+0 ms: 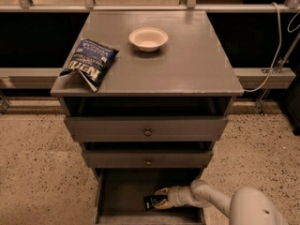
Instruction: Pick rxbar blueberry from bottom drawer and place on counter
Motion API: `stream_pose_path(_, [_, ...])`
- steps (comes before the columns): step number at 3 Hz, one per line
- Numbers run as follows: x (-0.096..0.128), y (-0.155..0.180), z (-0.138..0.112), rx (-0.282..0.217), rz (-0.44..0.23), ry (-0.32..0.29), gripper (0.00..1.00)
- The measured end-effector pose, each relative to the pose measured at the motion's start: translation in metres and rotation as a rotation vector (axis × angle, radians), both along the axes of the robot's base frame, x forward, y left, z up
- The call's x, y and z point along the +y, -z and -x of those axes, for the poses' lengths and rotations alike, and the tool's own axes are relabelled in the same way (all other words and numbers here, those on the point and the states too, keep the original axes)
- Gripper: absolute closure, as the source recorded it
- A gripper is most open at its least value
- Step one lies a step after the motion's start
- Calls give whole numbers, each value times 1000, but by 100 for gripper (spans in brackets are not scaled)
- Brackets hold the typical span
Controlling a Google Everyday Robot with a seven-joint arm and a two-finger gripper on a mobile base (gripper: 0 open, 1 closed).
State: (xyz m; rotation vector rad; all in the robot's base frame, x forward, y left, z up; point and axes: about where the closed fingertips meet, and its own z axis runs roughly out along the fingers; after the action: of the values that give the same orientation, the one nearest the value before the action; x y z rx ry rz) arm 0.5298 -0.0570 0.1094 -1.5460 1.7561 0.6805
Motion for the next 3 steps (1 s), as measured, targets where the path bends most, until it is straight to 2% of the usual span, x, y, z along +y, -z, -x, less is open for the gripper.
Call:
stream_pose_path(1, [0, 0, 0, 0, 0, 0, 100])
stream_pose_path(2, [2, -36, 5, -51, -29, -20, 100])
stream_pose_path(3, [-23, -139, -15, -235, -36, 12, 100])
